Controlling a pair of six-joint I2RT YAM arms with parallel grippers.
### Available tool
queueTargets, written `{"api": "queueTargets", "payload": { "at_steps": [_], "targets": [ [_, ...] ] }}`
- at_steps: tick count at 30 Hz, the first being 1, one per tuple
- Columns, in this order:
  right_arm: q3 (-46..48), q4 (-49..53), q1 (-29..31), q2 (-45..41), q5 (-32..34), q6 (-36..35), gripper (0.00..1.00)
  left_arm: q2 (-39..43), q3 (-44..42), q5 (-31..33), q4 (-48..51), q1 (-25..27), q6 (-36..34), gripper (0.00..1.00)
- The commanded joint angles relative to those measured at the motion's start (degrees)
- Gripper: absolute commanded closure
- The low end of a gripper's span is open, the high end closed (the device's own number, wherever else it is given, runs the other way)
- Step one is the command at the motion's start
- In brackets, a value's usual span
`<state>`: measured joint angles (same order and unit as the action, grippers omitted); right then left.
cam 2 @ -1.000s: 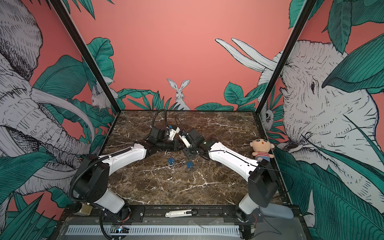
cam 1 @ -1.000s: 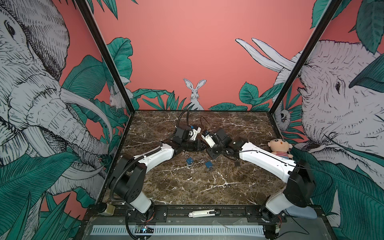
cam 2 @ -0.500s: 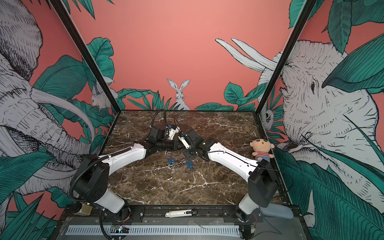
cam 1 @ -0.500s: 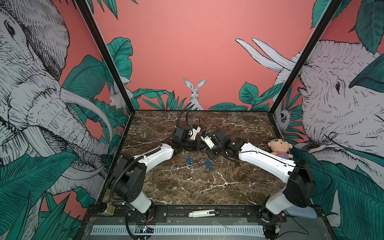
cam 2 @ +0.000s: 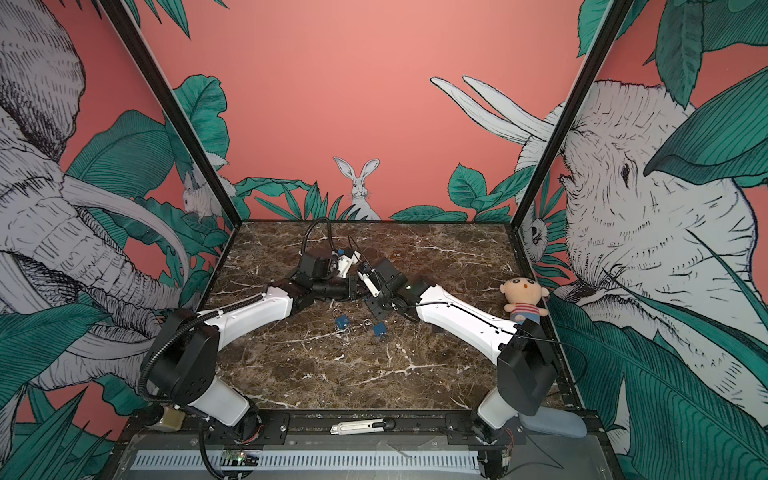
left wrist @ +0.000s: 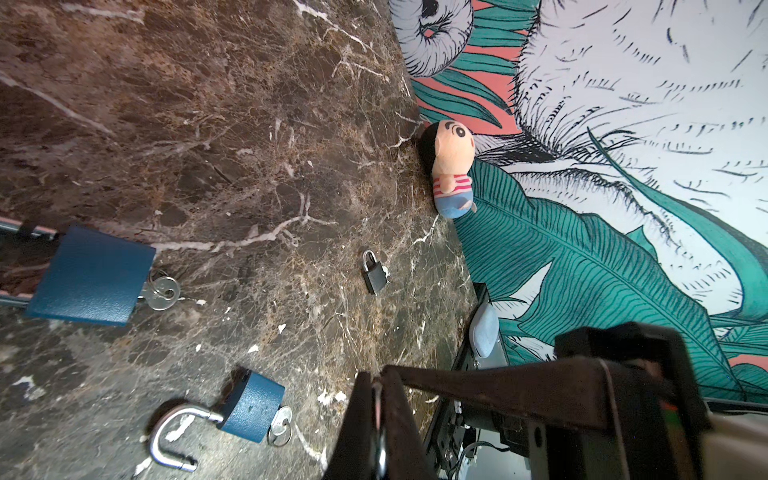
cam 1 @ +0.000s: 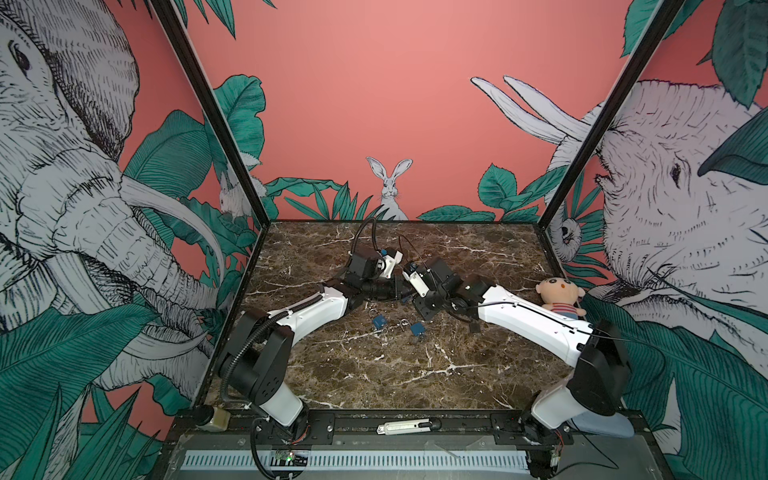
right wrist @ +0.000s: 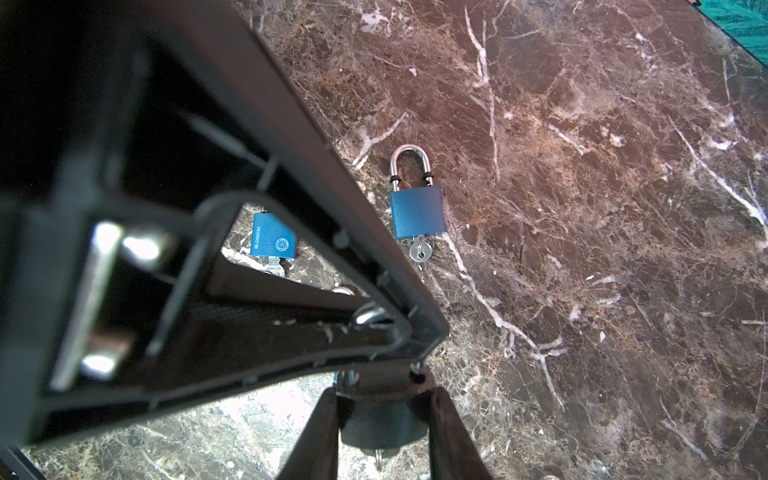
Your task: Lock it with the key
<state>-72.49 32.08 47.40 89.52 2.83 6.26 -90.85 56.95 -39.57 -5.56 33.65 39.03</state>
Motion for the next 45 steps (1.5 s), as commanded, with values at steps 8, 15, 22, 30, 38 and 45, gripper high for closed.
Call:
{"api": "queueTargets", "payload": {
  "at_steps": [8,15,22,30,38,45],
  "targets": [
    [-0.8,-1.9,0.6,-1.9,0.9,-0.1,0.88,-0.3,0.4,-2.3,2.0,0.2,-1.4,0.86],
    [-1.2,-1.9,0.6,-1.5,1.3,-0.2,0.89,-0.8,0.7,-3.4,2.1,0.3,-1.4,0.88],
    [-1.6,-2.2,0.6,-1.5,0.5,-0.2,0.89,-1.2,0.4,-3.1,1.9,0.3,-1.3,0.95],
    [-1.5,-2.4,0.6,-1.5,-0.1,0.3,0.87,-2.2,0.0,-2.8,0.2,0.2,0.1,1.00],
    [3.7,-7.3,-1.7,-6.5,-5.3,4.0,0.57,-0.6,-2.2,-0.3,-6.6,-0.3,4.9,1.00],
    [14.7,-19.1,-12.5,-18.0,-22.8,11.7,0.54,2.7,-2.8,2.3,-11.1,-1.6,10.5,1.00]
  ]
}}
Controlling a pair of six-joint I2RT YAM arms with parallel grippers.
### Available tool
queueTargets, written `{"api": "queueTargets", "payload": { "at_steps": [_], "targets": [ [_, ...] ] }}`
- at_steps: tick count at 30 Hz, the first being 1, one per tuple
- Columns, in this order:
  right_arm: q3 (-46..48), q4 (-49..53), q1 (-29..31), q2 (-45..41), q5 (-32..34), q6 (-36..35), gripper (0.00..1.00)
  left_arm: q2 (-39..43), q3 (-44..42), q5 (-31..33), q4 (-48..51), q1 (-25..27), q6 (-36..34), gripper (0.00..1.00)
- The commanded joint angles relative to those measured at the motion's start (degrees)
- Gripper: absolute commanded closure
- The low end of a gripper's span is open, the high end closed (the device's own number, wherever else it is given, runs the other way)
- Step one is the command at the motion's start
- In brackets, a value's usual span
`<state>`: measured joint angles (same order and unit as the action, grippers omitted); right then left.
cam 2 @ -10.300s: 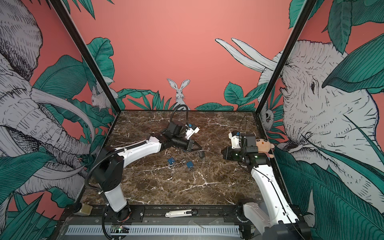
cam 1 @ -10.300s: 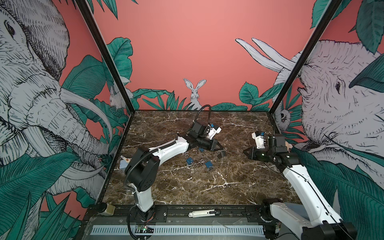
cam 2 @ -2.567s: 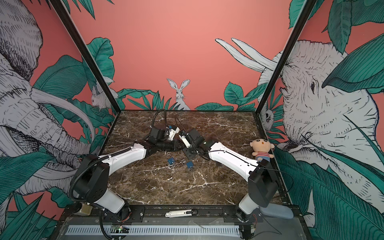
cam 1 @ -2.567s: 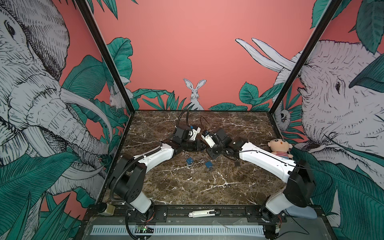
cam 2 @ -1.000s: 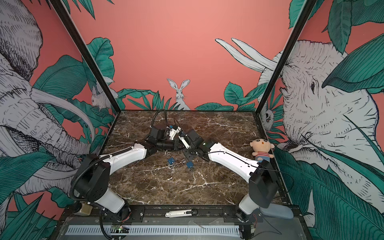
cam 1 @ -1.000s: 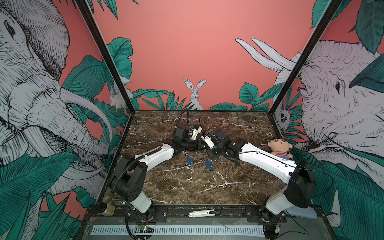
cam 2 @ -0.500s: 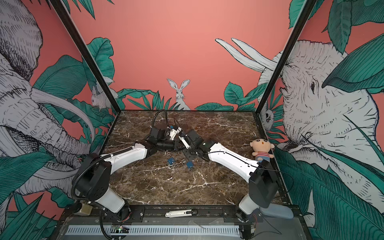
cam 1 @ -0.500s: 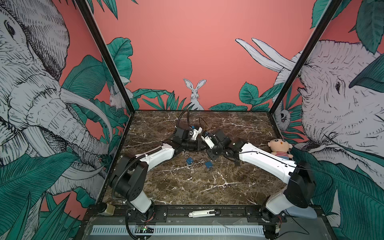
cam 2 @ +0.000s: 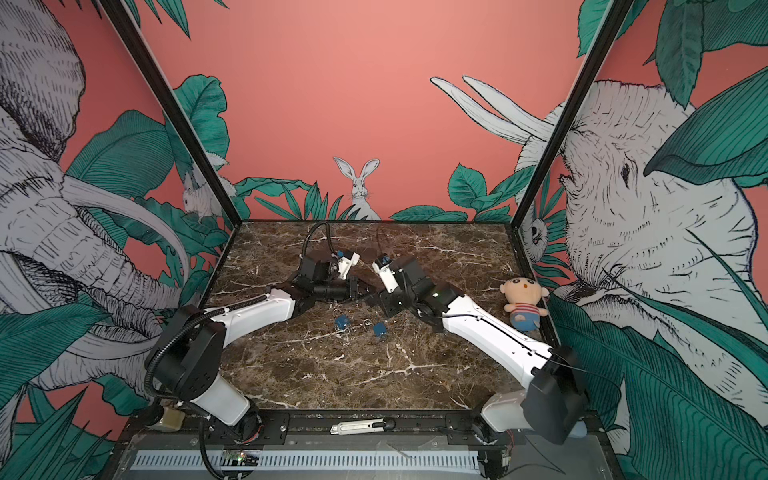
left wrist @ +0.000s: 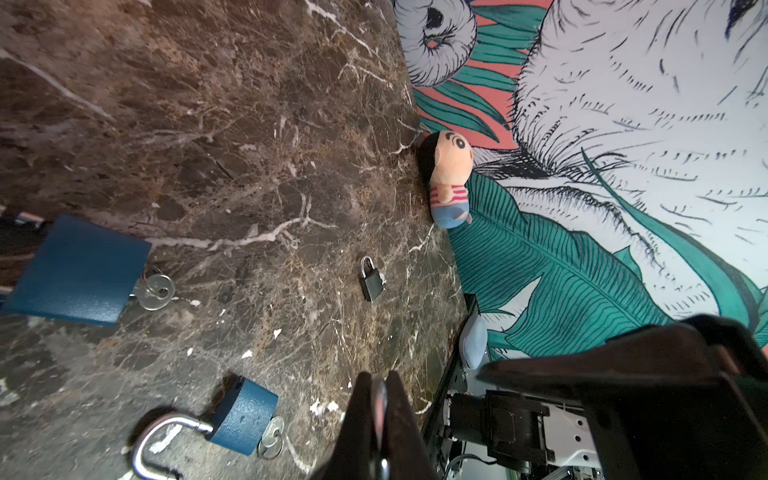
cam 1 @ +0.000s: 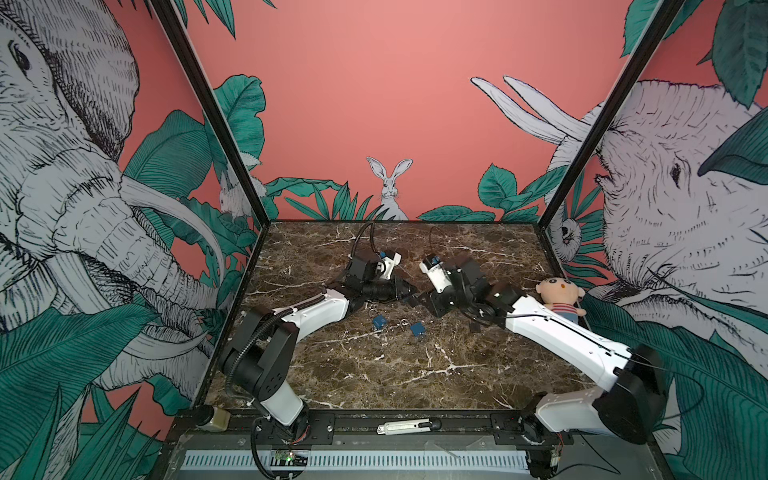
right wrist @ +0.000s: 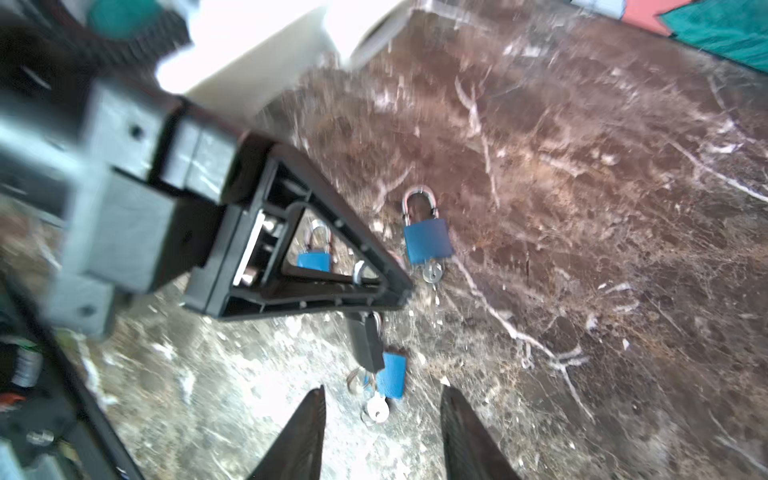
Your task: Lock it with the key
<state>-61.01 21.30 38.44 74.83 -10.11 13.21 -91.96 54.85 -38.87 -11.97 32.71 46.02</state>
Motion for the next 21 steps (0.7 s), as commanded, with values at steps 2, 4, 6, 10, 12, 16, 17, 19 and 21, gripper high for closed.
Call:
{"api": "queueTargets", "payload": {
  "at_steps": [2,4,6,10,12,16,17,19,21],
  "targets": [
    [6.9,-13.3,-6.8,-5.8,-15.2,7.8,0.54,4.7,-0.8,1.6,-5.8,-0.7,5.0,1.00],
    [10.5,-19.0,-9.7,-7.5,-19.7,11.0,0.55,5.7,-0.7,1.5,-6.6,-0.7,6.4,1.00],
    [13.1,-23.2,-11.1,-8.5,-21.9,13.3,0.55,6.8,-0.7,1.8,-7.1,-0.7,7.7,1.00],
    [16.3,-31.3,-12.1,-8.1,-25.7,18.0,0.55,8.4,-0.1,2.0,-7.9,-0.7,9.9,1.00],
    [17.0,-34.5,-12.1,-7.1,-27.1,19.8,0.56,9.2,0.5,2.3,-7.5,-0.8,10.3,1.00],
    [16.9,-37.3,-12.1,-5.3,-29.3,20.6,0.57,10.1,1.3,2.7,-6.8,-0.7,10.7,1.00],
    [16.6,-37.4,-11.9,-5.0,-29.5,20.3,0.57,10.2,1.4,2.9,-7.0,-0.7,11.2,1.00],
    [15.9,-35.6,-11.3,-5.0,-28.7,18.5,0.57,10.3,1.4,2.7,-8.0,-0.7,12.4,1.00],
    [15.0,-33.1,-10.3,-5.3,-26.9,15.4,0.55,10.3,1.4,2.5,-8.9,-0.7,13.5,1.00]
  ]
}}
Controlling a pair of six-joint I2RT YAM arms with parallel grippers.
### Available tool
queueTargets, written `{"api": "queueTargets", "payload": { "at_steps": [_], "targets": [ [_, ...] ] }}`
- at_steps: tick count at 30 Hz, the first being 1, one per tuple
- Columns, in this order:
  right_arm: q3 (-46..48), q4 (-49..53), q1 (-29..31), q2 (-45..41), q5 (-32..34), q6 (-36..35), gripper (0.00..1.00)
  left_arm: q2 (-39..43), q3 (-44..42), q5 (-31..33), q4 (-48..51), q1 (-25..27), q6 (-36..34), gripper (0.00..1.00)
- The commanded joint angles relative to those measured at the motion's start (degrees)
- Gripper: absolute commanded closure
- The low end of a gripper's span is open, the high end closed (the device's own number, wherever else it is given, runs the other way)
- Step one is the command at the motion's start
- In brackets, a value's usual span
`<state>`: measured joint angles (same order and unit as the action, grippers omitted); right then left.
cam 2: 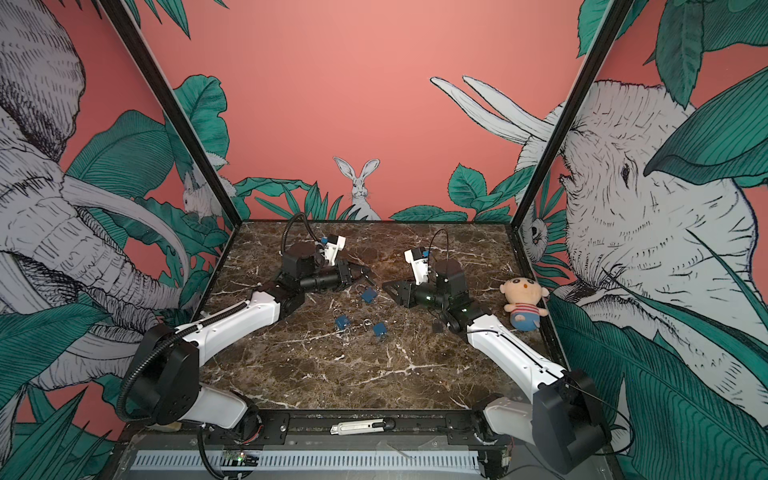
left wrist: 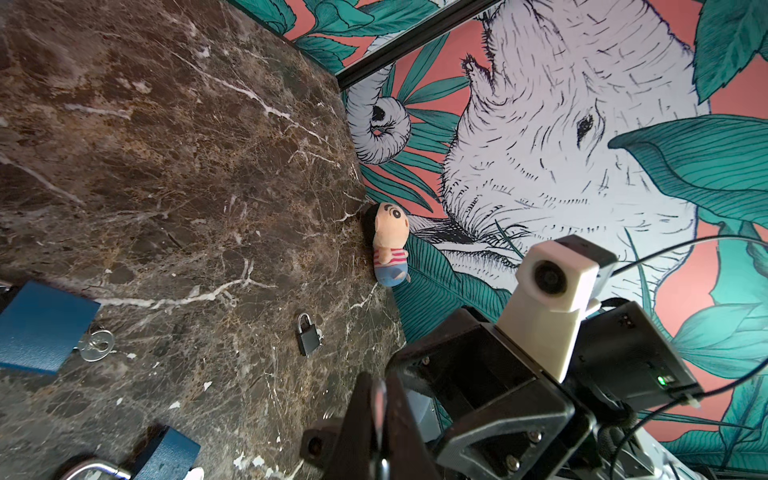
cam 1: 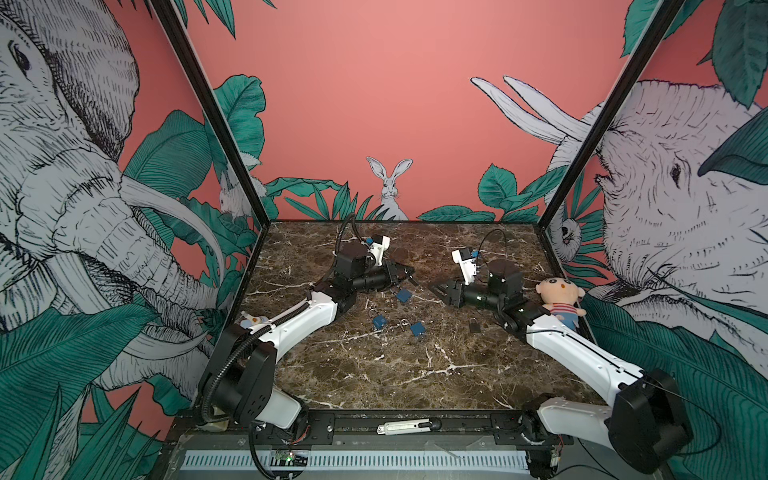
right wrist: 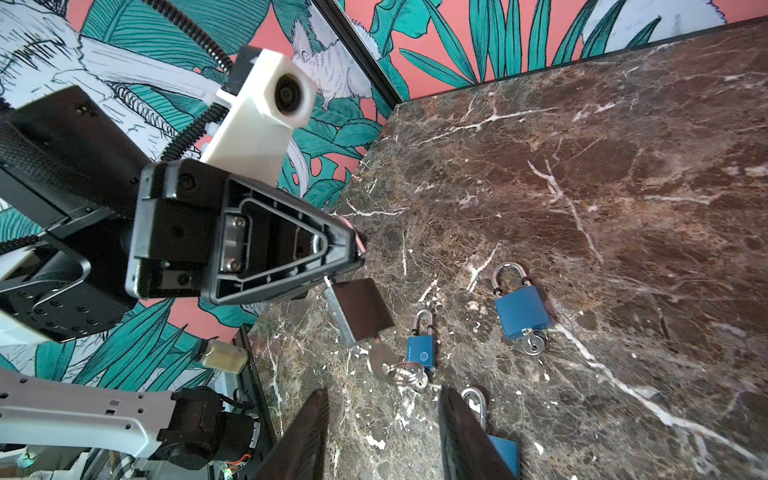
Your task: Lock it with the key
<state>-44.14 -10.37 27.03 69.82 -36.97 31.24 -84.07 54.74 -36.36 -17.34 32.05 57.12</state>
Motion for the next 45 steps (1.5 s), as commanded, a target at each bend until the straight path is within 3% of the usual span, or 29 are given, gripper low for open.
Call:
{"api": "queueTargets", "payload": {
  "at_steps": [1,9,19,25,39,45],
  "targets": [
    [-2.4,-0.4,1.7,-0.4,0.6,-4.0,0.55,2.4,1.6,-0.1,-3.5,-0.1,2.7,1.00],
    [-6.3,4.2,5.6,1.7,6.4,-11.9,0.51,2.4,2.7,-1.0,-4.4,0.4,5.3,1.00],
    [-9.4,5.4,6.4,4.8,9.7,-15.8,0.52,2.9,4.2,-0.9,-3.4,1.0,6.1,1.00],
    [-10.1,5.2,6.4,5.2,10.0,-16.0,0.58,2.8,3.8,-1.0,-3.9,1.2,6.8,1.00],
    [-11.5,4.2,6.4,5.6,10.1,-16.1,0.60,2.0,4.0,-1.2,-5.1,1.6,7.7,1.00],
    [-11.8,3.9,6.4,6.0,9.9,-16.0,0.67,1.6,4.1,-1.3,-5.7,1.6,8.1,1.00]
  ]
}}
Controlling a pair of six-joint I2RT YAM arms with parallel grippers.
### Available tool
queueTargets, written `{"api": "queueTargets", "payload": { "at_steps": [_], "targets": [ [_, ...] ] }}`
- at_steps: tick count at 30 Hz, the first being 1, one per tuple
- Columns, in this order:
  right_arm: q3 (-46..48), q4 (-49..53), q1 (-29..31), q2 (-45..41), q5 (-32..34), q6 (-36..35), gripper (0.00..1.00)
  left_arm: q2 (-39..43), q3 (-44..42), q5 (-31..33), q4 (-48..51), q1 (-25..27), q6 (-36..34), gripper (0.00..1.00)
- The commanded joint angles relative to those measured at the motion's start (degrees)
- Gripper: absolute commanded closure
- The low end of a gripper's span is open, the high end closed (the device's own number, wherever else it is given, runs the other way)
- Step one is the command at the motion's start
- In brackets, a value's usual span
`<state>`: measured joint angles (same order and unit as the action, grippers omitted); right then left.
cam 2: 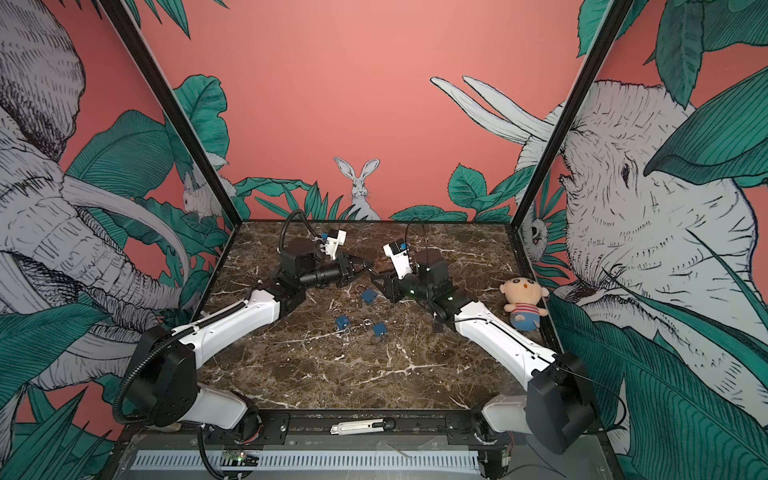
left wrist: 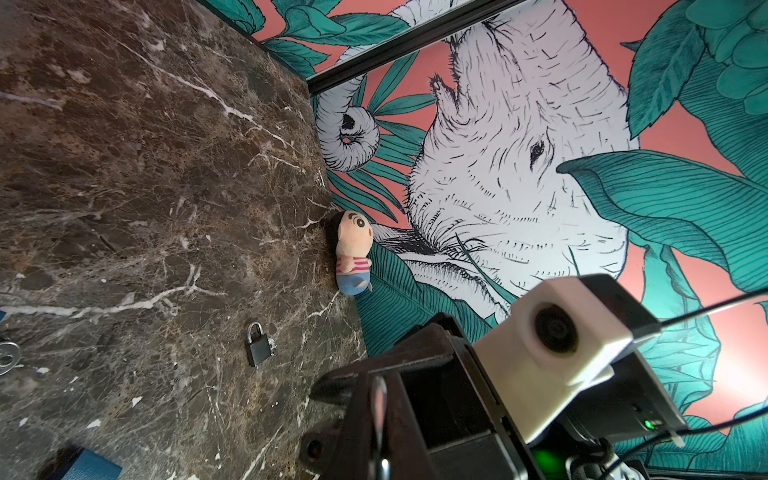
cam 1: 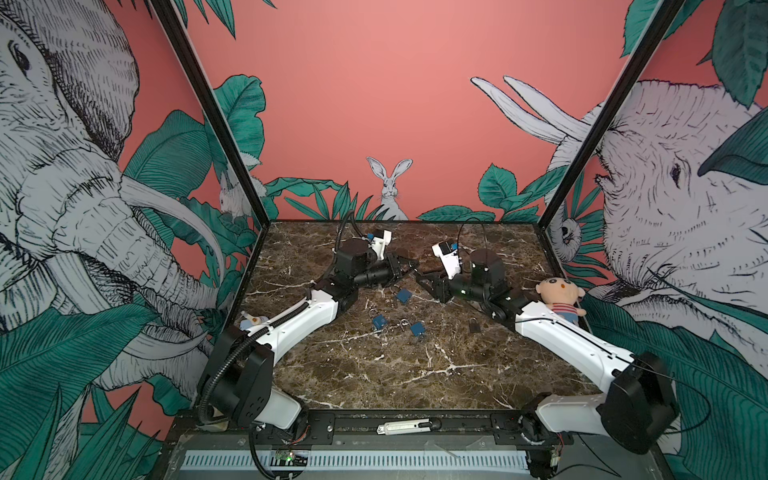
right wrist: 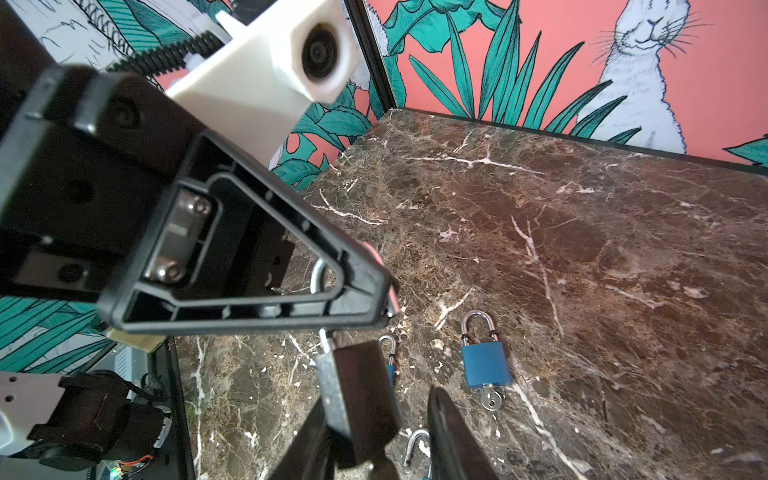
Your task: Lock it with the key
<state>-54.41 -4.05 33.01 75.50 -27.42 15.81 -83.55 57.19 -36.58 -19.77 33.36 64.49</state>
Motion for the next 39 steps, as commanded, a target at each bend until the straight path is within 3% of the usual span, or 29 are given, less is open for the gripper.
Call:
{"api": "queueTargets", "payload": {
  "at_steps": [1,11,18,25,29,36,37,38,39],
  "targets": [
    [-1.5,-2.4,0.4,0.3,0.3,-0.5,0.67,1.0,1.7,-1.1,-3.3,0.4,0.7,1.00],
    [-1.2,-3.1,0.4,0.1,1.0,-0.3,0.63,0.3,1.4,-1.4,-3.8,0.6,1.0,1.00],
    [-1.4,-3.2,0.4,0.1,1.3,-0.3,0.67,-0.5,1.1,-1.4,-3.8,0.6,0.8,1.00],
    [-1.5,-3.1,0.4,0.0,1.4,-0.4,0.84,-0.7,0.8,-1.3,-4.0,0.6,0.9,1.00],
    [-1.5,-2.9,0.4,-0.1,1.2,-0.3,0.99,-0.6,0.6,-1.1,-4.0,0.6,0.9,1.00],
    [-1.8,0.0,0.3,-0.9,0.5,-0.1,1.00,0.7,1.5,0.5,-1.9,-0.2,-1.8,1.00],
    [-2.0,0.9,0.3,-1.0,0.4,-0.2,1.00,1.0,2.0,0.4,-1.1,-0.4,-2.4,0.95],
    [-2.3,2.2,0.2,-1.2,0.5,-0.4,1.00,1.3,2.5,0.5,-0.2,-0.8,-3.1,0.78],
    [-2.7,3.5,0.2,-1.3,0.6,-0.6,1.00,1.6,2.8,0.7,0.7,-1.2,-4.0,0.68]
  ]
}}
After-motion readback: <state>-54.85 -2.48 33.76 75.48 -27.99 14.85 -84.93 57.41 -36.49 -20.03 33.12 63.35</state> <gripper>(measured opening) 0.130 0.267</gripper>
